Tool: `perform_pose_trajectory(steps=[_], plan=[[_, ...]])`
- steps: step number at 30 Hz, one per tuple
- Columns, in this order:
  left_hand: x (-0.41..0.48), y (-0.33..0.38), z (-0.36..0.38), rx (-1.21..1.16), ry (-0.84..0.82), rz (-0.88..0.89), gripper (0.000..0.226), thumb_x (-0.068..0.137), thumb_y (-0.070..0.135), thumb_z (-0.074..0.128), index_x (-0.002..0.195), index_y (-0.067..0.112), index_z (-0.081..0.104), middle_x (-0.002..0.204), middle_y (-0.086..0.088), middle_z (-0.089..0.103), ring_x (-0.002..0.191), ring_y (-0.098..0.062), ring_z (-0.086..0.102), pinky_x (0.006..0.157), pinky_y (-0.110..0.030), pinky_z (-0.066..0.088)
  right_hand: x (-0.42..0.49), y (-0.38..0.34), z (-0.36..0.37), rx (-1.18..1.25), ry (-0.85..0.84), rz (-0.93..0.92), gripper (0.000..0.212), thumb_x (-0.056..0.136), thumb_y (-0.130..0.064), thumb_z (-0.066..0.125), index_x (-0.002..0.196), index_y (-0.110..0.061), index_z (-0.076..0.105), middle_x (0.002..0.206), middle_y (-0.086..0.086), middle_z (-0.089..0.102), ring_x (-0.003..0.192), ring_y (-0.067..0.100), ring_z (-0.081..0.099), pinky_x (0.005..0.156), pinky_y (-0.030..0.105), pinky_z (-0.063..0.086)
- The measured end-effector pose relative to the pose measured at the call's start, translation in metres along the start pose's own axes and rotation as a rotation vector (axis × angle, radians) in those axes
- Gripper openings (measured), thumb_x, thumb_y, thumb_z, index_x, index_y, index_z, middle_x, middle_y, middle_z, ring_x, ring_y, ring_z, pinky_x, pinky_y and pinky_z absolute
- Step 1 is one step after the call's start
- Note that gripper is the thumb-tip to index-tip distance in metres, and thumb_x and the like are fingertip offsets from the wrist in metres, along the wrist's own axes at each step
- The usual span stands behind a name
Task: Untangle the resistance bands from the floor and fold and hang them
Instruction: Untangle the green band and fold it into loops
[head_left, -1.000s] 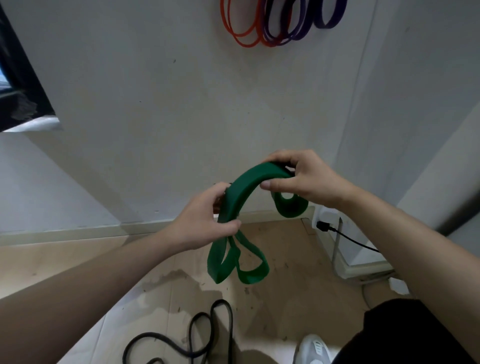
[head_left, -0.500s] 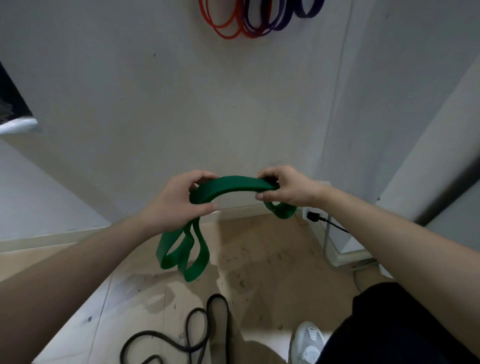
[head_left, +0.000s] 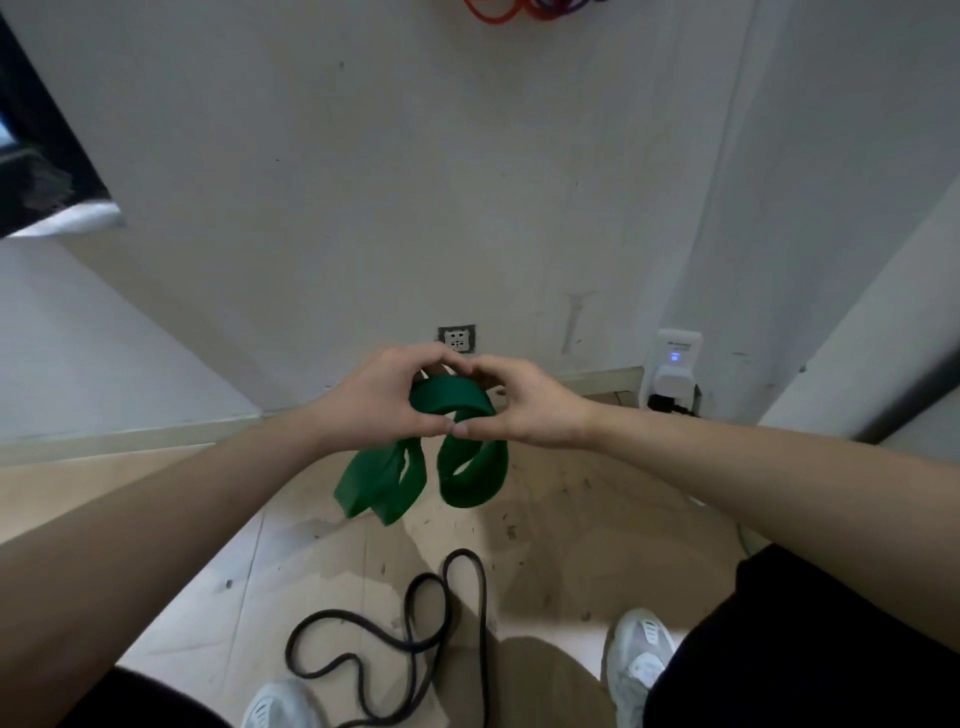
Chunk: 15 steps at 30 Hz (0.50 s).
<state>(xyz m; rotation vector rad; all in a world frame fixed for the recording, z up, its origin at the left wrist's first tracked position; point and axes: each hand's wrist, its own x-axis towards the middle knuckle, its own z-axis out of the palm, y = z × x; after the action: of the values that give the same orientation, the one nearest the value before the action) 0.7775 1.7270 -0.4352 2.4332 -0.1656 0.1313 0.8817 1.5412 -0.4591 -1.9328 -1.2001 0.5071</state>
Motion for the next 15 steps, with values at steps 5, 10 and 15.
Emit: perform_pose_trajectory(steps=[5, 10, 15], plan=[[-0.004, 0.002, -0.012, -0.064, -0.015, -0.040, 0.054, 0.076, 0.019, 0.086, 0.122, 0.030, 0.059, 0.105, 0.006, 0.068, 0.093, -0.010, 0.070, 0.083, -0.031, 0.061, 0.008, -0.008, -0.008, 0.059, -0.024, 0.030, 0.035, 0.086, -0.021, 0.079, 0.115, -0.008, 0.064, 0.106, 0.012, 0.070, 0.098, 0.021, 0.068, 0.093, 0.040, 0.055], [-0.001, -0.005, -0.006, -0.204, 0.075, -0.126, 0.050, 0.067, 0.026, 0.087, 0.109, 0.027, 0.060, 0.090, -0.008, 0.070, 0.082, -0.026, 0.070, 0.079, -0.048, 0.059, 0.010, -0.019, -0.026, 0.150, 0.026, 0.002, 0.030, 0.086, -0.018, 0.079, 0.108, -0.003, 0.065, 0.099, 0.022, 0.069, 0.084, 0.021, 0.067, 0.084, 0.046, 0.056], [0.000, -0.012, 0.008, -0.292, 0.038, -0.200, 0.038, 0.077, 0.028, 0.082, 0.109, 0.019, 0.064, 0.092, -0.007, 0.069, 0.091, -0.023, 0.070, 0.088, -0.049, 0.057, 0.005, -0.019, -0.041, 0.199, 0.112, -0.020, 0.030, 0.088, -0.018, 0.076, 0.111, -0.003, 0.064, 0.102, 0.028, 0.067, 0.091, 0.039, 0.070, 0.087, 0.057, 0.057]])
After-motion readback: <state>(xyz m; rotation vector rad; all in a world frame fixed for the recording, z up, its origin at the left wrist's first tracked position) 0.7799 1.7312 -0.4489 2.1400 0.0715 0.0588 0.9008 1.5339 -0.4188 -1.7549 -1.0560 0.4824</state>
